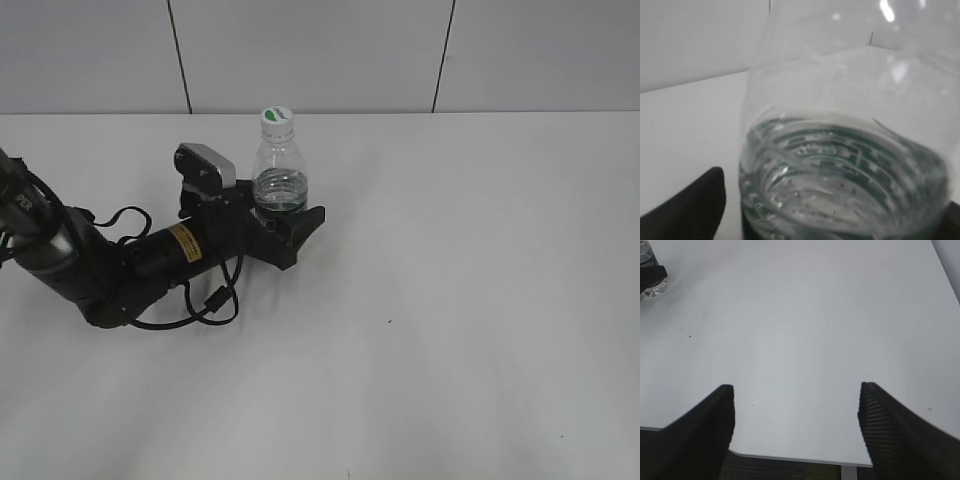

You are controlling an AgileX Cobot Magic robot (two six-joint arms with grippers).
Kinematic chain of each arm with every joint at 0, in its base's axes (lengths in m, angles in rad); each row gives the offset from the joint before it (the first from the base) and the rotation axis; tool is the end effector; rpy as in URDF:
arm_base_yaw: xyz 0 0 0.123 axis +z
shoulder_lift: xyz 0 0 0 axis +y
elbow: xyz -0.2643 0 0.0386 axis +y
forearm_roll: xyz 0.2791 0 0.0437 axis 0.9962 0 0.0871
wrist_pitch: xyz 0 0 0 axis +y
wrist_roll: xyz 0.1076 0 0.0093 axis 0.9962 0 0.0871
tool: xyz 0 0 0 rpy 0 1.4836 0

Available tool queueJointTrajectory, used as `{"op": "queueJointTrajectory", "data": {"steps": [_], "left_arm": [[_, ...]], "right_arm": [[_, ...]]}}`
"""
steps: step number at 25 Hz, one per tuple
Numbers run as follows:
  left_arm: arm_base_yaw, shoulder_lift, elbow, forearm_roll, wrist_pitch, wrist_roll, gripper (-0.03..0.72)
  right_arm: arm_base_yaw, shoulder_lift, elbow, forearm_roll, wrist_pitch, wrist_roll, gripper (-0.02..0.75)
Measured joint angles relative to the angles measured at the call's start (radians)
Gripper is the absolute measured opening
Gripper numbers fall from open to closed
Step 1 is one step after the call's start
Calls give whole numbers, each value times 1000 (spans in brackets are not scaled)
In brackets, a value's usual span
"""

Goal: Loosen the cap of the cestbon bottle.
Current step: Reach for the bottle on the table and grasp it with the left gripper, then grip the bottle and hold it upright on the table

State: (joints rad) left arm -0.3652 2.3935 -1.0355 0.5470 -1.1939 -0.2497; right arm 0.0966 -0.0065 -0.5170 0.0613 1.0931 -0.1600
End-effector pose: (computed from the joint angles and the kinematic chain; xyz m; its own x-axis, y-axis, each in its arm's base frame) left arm 0.3693 -0.1971 -0.0018 -0.1469 0.0288 -0.9887 0.7563 0.6475 -0.0935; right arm 0.0500 0.0108 0.2872 -0.4381 -0.1743 -0.8819 -0.2036 0.9748 -0.0915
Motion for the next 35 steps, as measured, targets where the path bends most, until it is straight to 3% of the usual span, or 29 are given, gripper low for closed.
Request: {"op": "queueJointTrajectory", "data": {"steps": [3,8,23,31,35], "left_arm": [[0,0,0,0,-8,0,548],[-2,0,0,6,-13,0,400],[1,-30,26,16,7,0,400],[2,-97,32,415,15,-10,401],[0,-97,33,462,17,-31,401]], "right_arm": [[0,0,0,0,0,0,588],[0,0,0,0,0,0,588],[0,0,0,0,0,0,588],[0,0,0,0,0,0,588],[0,0,0,0,0,0,588]]}}
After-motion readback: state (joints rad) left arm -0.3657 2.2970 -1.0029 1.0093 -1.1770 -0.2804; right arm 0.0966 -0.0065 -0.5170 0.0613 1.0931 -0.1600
